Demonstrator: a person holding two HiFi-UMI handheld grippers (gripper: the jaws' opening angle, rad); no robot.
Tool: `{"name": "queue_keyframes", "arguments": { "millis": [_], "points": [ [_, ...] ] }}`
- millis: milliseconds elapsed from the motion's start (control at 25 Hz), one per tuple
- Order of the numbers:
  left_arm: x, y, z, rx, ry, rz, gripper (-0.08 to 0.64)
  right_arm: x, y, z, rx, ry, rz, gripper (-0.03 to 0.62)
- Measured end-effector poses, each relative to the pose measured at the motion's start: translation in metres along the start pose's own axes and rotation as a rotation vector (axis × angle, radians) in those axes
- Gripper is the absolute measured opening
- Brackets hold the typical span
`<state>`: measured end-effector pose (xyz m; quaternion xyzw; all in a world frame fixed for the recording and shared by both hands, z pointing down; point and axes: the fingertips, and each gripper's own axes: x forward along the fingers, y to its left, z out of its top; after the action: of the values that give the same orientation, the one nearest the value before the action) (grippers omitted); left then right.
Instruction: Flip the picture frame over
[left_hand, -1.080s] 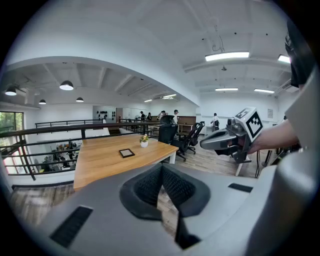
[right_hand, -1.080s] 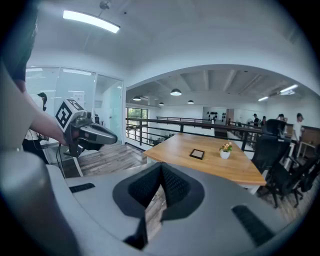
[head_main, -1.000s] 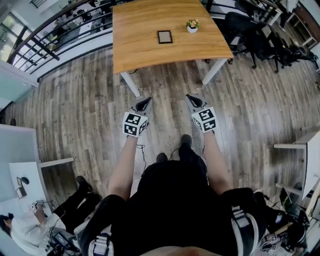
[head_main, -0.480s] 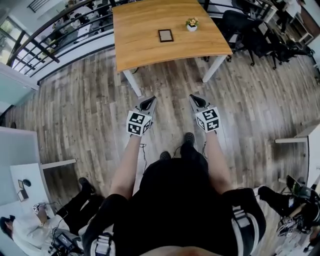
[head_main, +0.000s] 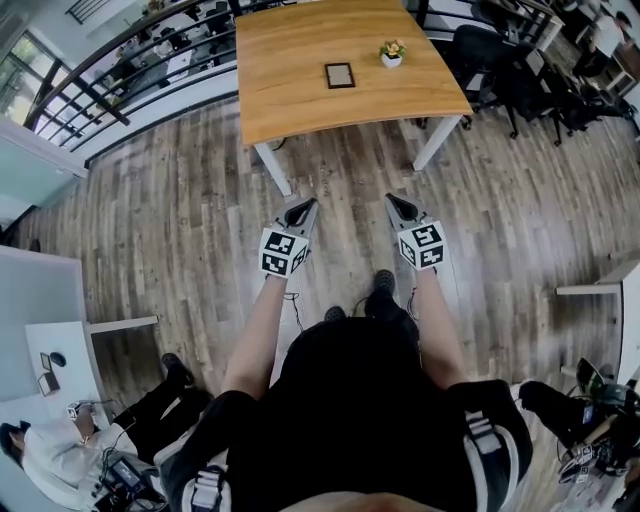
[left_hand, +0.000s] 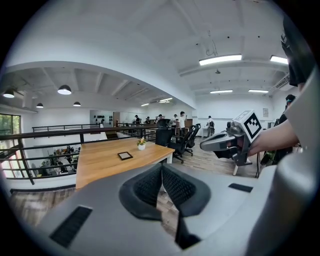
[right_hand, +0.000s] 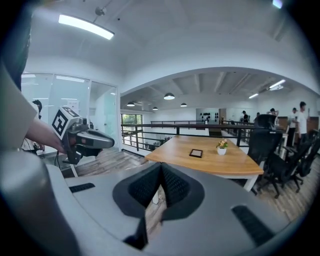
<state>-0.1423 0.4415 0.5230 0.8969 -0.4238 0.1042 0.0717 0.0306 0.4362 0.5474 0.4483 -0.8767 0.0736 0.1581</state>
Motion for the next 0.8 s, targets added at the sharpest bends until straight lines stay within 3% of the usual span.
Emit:
{"name": "queue_keyframes", "arguments": {
  "millis": [80,360,400,480,800],
  "points": [
    [0.0,0.002,-0.001,0.001,0.008,0.006,0.021,0.001,0.002,0.003,0.006,-0.012,0.012,0.013],
    [0.013,0.001,0.003,0.005,0.011,0.008,0.025,0.006,-0.002,0.005,0.019,-0.012,0.039,0.151],
    [0.016,-0.001,0.004,0.002,0.011,0.0,0.042,0.007,-0.005,0.005,0.021,-0.011,0.034,0.193],
    [0.023,-0.005,0.004,-0.006,0.017,-0.012,0.18,0.007,-0.011,0.003,0.029,-0.008,0.027,0.23],
    [0.047,-0.013,0.007,-0.002,0.006,0.009,0.285,0.004,-0.042,-0.001,0.043,-0.018,-0.007,0.353]
  ]
}}
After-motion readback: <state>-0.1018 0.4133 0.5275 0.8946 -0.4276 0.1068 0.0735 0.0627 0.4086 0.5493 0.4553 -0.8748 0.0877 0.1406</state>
